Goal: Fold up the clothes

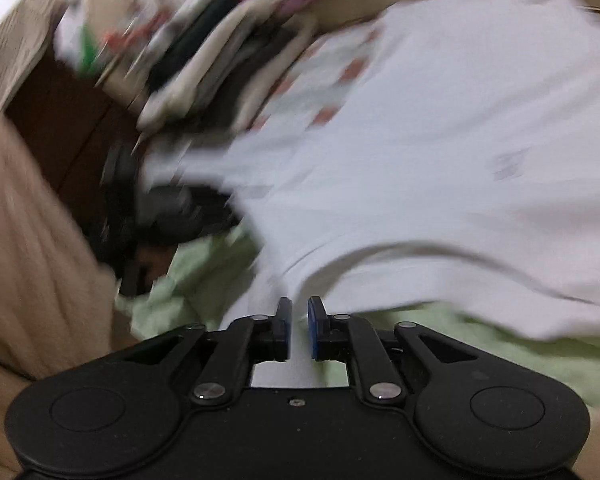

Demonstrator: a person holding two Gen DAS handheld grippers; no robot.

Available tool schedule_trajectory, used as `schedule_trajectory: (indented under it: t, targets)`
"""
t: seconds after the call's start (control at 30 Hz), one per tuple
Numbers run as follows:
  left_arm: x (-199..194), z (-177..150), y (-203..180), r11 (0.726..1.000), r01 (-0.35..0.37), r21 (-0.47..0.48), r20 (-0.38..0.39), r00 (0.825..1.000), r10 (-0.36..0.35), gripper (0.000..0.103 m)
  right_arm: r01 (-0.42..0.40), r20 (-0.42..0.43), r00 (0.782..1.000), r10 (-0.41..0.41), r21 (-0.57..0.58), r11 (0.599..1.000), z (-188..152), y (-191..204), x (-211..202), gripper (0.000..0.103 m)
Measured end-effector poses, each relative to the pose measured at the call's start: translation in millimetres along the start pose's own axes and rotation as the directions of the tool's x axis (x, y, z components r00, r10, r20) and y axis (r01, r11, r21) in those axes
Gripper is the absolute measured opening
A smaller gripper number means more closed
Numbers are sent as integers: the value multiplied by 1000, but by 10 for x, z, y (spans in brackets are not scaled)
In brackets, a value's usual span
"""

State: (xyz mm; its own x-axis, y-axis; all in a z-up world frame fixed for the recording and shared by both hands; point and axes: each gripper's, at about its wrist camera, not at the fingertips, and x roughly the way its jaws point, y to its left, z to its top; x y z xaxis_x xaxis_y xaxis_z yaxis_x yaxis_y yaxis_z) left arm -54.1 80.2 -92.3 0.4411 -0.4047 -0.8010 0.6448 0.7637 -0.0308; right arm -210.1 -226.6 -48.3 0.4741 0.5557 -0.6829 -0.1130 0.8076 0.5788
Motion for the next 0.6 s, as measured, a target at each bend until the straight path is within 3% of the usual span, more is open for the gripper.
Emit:
schedule_trajectory:
  t: [0.1, 0.2, 0.3, 0.37, 0.47, 0.53, 0.6]
  targets:
    - [-99, 79, 64, 998, 69, -2, 2, 998, -69, 7, 163, 63, 984, -167, 61, 985, 78, -242, -429, 27]
    - [-292, 219, 160, 982, 183, -38, 46, 982, -181, 20, 308, 41, 950, -310, 45, 950, 134, -401, -614, 27]
    - [-304, 415, 157, 982, 184, -32, 30, 983, -183, 24, 382, -5, 924, -382, -25, 924, 162, -434, -503, 27]
    - [-288, 547, 70, 987, 161, 1, 64, 985, -161, 23, 414, -31, 909, -416, -62, 908, 162, -444, -324, 27]
    - [-249, 779, -107, 970, 242, 35, 125, 962, -245, 24, 469, -78, 879, -471, -41, 882, 147, -447, -83, 32]
    - [-181, 928, -252, 946, 316, 70, 139, 936, -323, 26, 514, -97, 850, -517, -54, 856, 88, -429, -28, 33]
    - [-104, 1040, -473, 911, 390, 134, 137, 903, -407, 28, 522, -130, 840, -527, -70, 850, 29, -425, -12, 33]
